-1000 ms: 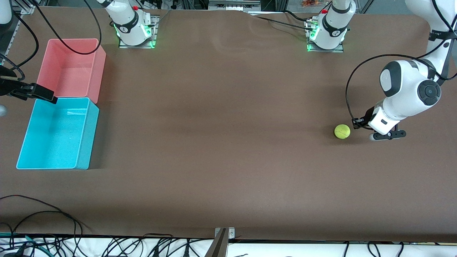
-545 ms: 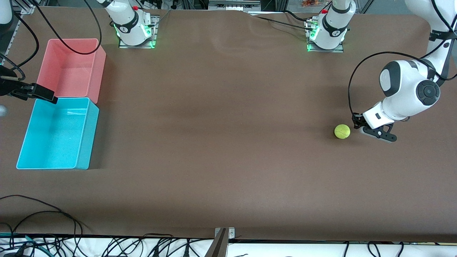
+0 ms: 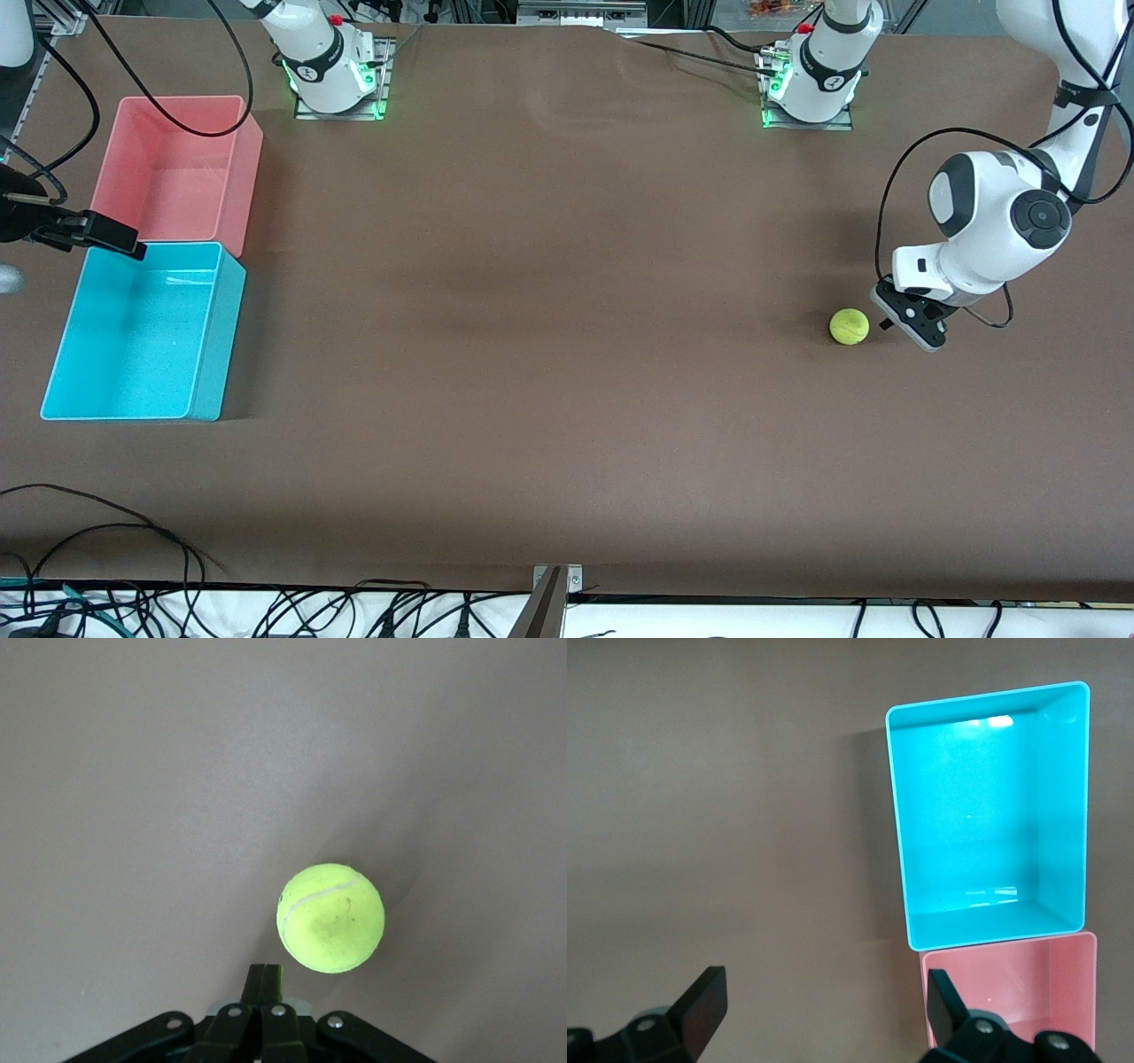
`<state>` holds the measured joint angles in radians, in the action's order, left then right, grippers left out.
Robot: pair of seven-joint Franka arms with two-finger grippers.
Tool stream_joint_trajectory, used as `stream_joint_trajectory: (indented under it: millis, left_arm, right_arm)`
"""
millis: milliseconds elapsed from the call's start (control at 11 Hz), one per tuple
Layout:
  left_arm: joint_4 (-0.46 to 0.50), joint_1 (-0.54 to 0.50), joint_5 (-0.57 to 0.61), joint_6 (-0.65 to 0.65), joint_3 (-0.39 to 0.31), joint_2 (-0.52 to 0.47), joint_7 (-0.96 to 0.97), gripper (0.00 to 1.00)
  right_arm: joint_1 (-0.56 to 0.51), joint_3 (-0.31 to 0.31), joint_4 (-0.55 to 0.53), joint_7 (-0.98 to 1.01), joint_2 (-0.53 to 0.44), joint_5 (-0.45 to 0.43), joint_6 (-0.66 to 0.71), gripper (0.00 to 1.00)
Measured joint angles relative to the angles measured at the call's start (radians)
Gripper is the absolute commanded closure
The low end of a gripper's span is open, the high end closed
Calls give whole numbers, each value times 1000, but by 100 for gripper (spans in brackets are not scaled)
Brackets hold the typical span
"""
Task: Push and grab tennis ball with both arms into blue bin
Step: 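Push the tennis ball with the closed left gripper toward the bins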
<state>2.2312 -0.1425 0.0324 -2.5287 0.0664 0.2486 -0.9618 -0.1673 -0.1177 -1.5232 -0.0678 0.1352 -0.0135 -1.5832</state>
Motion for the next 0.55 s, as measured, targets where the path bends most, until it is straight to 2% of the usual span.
stream_joint_trajectory:
  millis: [545]
  left_arm:
    - [17,-17,0,-72,-24,24,-270,100]
  right_arm:
    - [0,0,0,-1,0,0,0,0]
